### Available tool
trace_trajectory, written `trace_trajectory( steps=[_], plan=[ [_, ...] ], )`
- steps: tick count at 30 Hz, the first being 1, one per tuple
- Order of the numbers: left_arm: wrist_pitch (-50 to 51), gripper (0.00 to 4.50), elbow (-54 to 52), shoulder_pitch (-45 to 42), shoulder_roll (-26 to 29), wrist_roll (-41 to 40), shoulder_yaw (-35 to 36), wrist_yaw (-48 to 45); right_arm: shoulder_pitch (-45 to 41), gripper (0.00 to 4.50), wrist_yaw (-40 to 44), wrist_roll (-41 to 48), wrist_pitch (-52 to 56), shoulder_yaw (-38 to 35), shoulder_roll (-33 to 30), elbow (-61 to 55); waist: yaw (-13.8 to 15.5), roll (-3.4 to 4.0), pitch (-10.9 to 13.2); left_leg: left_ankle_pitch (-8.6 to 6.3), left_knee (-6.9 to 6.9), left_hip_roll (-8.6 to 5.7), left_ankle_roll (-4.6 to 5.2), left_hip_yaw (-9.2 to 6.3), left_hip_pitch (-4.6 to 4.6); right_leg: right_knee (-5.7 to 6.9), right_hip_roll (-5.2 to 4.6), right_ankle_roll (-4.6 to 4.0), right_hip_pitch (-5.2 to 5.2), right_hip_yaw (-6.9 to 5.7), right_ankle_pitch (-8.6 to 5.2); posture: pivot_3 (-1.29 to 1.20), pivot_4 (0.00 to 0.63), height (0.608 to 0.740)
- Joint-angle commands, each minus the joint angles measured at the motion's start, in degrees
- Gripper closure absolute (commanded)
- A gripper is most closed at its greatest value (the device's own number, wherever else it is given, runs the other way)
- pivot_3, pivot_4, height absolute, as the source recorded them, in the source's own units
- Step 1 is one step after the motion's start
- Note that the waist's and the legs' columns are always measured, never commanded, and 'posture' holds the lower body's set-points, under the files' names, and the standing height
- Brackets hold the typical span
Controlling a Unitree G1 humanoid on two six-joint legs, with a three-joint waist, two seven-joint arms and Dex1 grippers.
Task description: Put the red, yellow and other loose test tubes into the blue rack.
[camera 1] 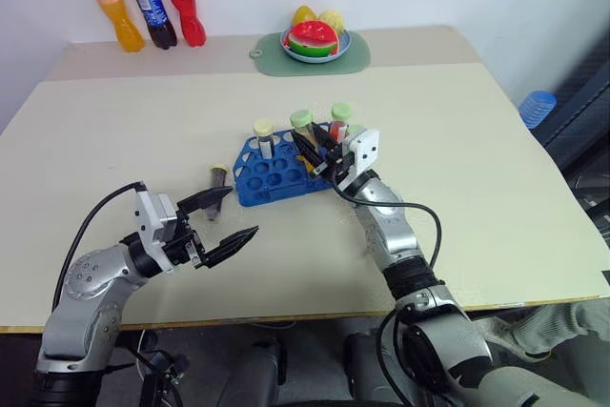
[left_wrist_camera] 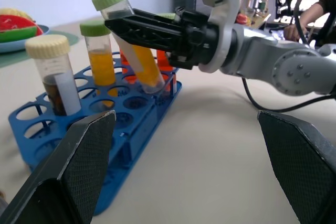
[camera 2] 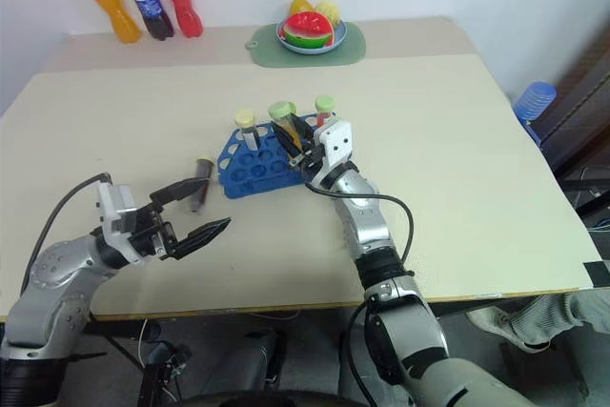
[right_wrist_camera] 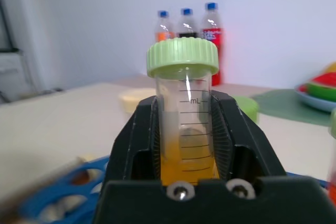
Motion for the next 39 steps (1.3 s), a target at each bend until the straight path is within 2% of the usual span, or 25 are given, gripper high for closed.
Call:
trace_trajectory(
  steps=[1, 7, 14, 19, 23, 24, 28, 32, 34, 36, 39],
  plan=[
    [-0.2, 0.0, -2.2, 0.8, 0.2, -1.2, 1.8, 0.7, -0.4, 3.66, -1.8, -1.7, -4.0, -0.6, 0.7, 4.2, 0.0, 0.01, 0.0, 0.0, -0.01, 0.0, 0.0, 0.0, 0.01, 0.0, 0.0, 0.0, 0.0, 0.0, 0.0, 0.0, 0.15, 0.74],
    [-0.6, 0.0, -2.5, 1.3, -0.1, -0.9, 1.9, 2.2, -1.2, 3.66, -4.2, -3.3, -8.9, -0.5, 2.7, 9.4, -0.1, 0.01, -0.1, 0.0, -0.01, 0.0, 0.01, 0.0, 0.08, 0.03, 0.02, -0.01, 0.05, 0.01, 0.0, 0.0, 0.15, 0.74],
    [1.9, 0.0, -3.0, 0.9, -1.2, -1.9, 2.8, 7.4, 1.1, 0.11, -1.9, -3.8, -11.6, 0.2, 0.8, 6.4, -0.8, 0.02, -0.1, 0.0, -0.07, 0.0, 0.01, -0.02, 0.09, 0.04, 0.07, -0.05, 0.03, 0.02, 0.02, 0.0, 0.15, 0.74],
    [6.5, 0.0, -4.8, 0.2, -1.5, -5.1, 4.8, 12.0, 6.1, 0.11, 3.0, -2.7, -5.2, 1.5, -4.7, -6.9, -1.0, 0.02, -0.1, -0.01, -0.08, 0.02, 0.02, -0.05, 0.07, 0.03, 0.07, -0.06, 0.03, 0.01, 0.01, 0.0, 0.15, 0.74],
    [16.3, 0.0, -9.2, -2.7, -2.6, -6.2, 7.2, 26.9, 13.5, 0.11, 11.3, 0.7, 7.6, 3.4, -13.8, -23.9, -0.6, 0.01, -0.1, -0.06, -0.04, 0.03, 0.11, -0.09, 0.04, 0.02, 0.06, -0.06, 0.03, 0.0, 0.01, 0.0, 0.15, 0.74],
    [19.8, 0.0, -10.3, -3.4, -2.6, -7.1, 7.9, 30.9, 15.3, 0.11, 12.8, 1.7, 10.4, 3.4, -16.0, -27.4, -0.6, 0.0, -0.1, -0.06, -0.02, 0.03, 0.11, -0.09, 0.04, 0.01, 0.05, -0.06, 0.04, 0.0, 0.01, 0.0, 0.15, 0.74],
    [45.8, 0.0, -13.5, -8.8, 0.4, -21.1, 12.5, 52.7, 23.4, 0.11, 18.7, 7.8, 20.1, 0.3, -25.3, -37.2, 0.1, -0.02, -0.1, -0.07, -0.02, 0.04, 0.13, -0.07, 0.04, 0.01, 0.05, -0.05, 0.05, 0.01, 0.01, 0.0, 0.15, 0.74],
    [61.5, 0.0, -8.5, -19.5, 1.8, -29.9, 14.8, 65.7, 27.9, 0.11, 24.8, 11.0, 21.4, -2.3, -32.4, -40.8, 0.6, -0.08, 0.0, -0.07, 0.08, -0.01, 0.14, -0.09, 0.04, 0.04, 0.06, -0.03, 0.14, -0.03, 0.01, 0.0, 0.15, 0.74],
    [68.8, 0.0, -2.6, -28.0, 0.7, -33.0, 15.6, 72.4, 28.0, 0.11, 28.1, 13.1, 22.1, -3.6, -35.5, -42.1, 0.6, -0.11, 0.0, -0.07, 0.11, -0.04, 0.13, -0.09, 0.05, 0.05, 0.06, -0.02, 0.16, -0.04, 0.01, 0.0, 0.15, 0.74],
    [78.6, 0.0, 5.2, -36.6, -0.4, -32.0, 16.2, 76.4, 27.2, 0.11, 30.9, 14.6, 22.8, -4.1, -37.7, -42.9, 0.6, -0.13, 0.0, -0.06, 0.14, -0.06, 0.12, -0.11, 0.04, 0.06, 0.07, -0.02, 0.17, -0.09, 0.01, 0.0, 0.15, 0.74],
    [84.7, 0.0, 16.3, -45.2, 0.3, -30.6, 14.7, 77.8, 24.5, 0.11, 32.2, 14.8, 24.2, -3.5, -38.7, -42.8, 0.1, -0.17, 0.0, -0.03, 0.18, -0.1, 0.06, -0.07, 0.06, 0.06, 0.09, -0.02, 0.18, -0.08, 0.01, 0.0, 0.15, 0.74]
  ],
)
